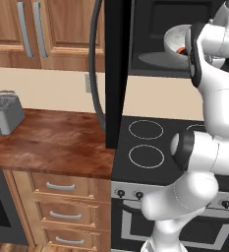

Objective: Place the bowl containing the eggplant and squash in the microwave. Close the microwave door and press the start button to microwave the meal.

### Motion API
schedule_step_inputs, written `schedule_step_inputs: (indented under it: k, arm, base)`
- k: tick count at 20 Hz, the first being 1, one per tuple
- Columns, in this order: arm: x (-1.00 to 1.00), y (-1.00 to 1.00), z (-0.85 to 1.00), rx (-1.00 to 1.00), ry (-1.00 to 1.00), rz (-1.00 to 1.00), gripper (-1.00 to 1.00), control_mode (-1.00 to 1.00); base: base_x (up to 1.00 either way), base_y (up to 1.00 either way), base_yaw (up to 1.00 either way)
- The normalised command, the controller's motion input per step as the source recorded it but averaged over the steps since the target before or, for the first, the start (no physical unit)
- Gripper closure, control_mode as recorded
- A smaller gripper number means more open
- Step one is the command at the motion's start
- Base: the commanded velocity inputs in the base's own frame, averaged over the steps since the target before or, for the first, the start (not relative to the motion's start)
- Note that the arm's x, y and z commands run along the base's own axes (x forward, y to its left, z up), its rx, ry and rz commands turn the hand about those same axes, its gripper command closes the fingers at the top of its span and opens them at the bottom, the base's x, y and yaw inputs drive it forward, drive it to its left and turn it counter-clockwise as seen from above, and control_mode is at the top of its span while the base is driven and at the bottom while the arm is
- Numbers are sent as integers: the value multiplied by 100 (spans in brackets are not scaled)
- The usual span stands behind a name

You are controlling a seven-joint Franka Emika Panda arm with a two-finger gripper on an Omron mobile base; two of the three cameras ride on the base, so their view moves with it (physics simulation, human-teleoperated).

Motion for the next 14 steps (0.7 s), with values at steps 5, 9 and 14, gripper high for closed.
schedule_step_inputs:
  k: [5, 9, 14]
  arm:
    - [18, 0, -29, 0, 0, -23, 100, -100]
    - [28, 0, -29, 0, 0, -25, -100, -100]
    - [23, 0, -12, 0, 0, -21, -100, -100]
  base:
    - [0, 0, 0]
    - [0, 0, 0]
    - [0, 0, 0]
